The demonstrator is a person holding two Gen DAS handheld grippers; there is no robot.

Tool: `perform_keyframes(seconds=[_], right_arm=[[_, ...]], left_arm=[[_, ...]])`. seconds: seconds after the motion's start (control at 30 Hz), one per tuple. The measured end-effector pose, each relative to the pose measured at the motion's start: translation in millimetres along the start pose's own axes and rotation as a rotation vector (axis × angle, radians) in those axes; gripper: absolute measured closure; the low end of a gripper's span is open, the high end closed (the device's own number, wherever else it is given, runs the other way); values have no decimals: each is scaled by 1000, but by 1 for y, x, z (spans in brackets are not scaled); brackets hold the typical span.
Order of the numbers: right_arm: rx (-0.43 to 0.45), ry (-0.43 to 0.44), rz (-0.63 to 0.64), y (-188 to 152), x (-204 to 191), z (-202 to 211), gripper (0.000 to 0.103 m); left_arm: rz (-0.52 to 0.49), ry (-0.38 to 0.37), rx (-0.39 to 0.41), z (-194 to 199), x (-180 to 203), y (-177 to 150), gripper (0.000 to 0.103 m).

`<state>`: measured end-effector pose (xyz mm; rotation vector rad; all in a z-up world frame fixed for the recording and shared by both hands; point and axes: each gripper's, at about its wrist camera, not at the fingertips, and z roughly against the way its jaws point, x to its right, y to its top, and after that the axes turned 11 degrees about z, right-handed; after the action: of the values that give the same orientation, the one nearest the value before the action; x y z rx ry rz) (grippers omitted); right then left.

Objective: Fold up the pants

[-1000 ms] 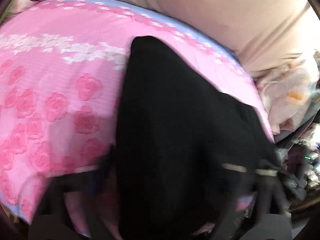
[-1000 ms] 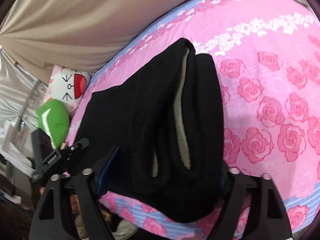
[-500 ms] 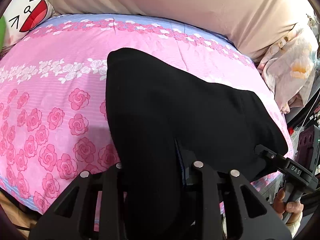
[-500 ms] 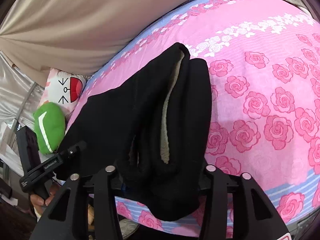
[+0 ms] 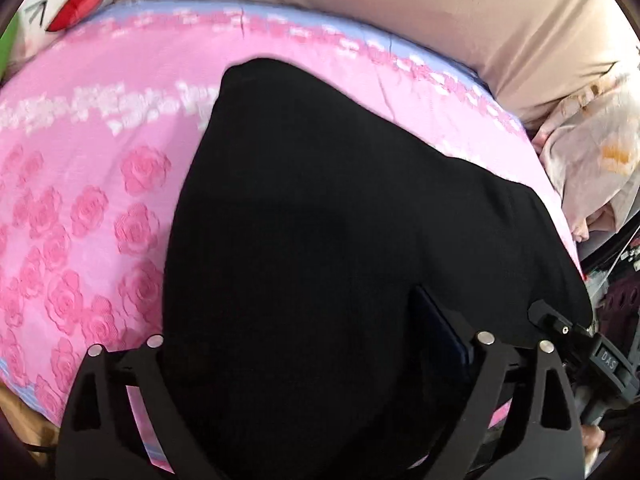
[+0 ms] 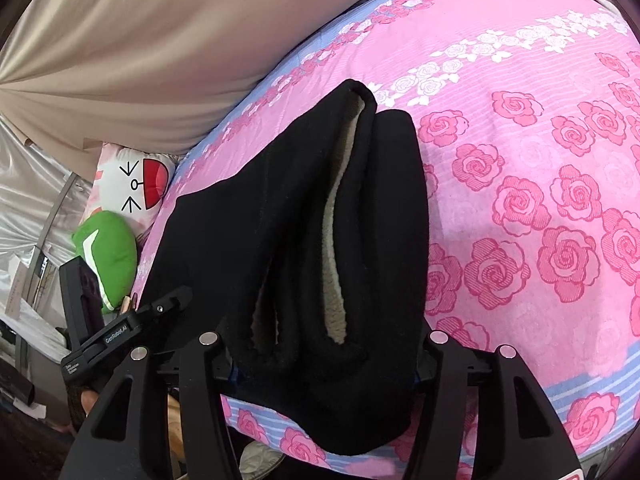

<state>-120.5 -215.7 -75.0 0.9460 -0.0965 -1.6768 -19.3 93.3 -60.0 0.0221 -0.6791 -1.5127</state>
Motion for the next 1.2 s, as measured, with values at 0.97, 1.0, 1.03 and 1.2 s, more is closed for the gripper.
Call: perform_keyframes(seconds=[0.97, 1.0, 1.03, 1.2], right_arm=[[87, -22, 118, -8, -48, 34, 68], [77, -28, 108, -10, -45, 31, 68], [69, -37, 101, -11, -42, 28, 68], [81, -22, 90, -11, -43, 34, 68]], left_arm=[[-96, -35, 68, 65, 31, -14, 74], [-95, -26, 67, 62, 30, -15, 73], [-92, -19, 63, 60, 29, -16, 74], [-109, -26, 79, 64, 33, -16, 74]])
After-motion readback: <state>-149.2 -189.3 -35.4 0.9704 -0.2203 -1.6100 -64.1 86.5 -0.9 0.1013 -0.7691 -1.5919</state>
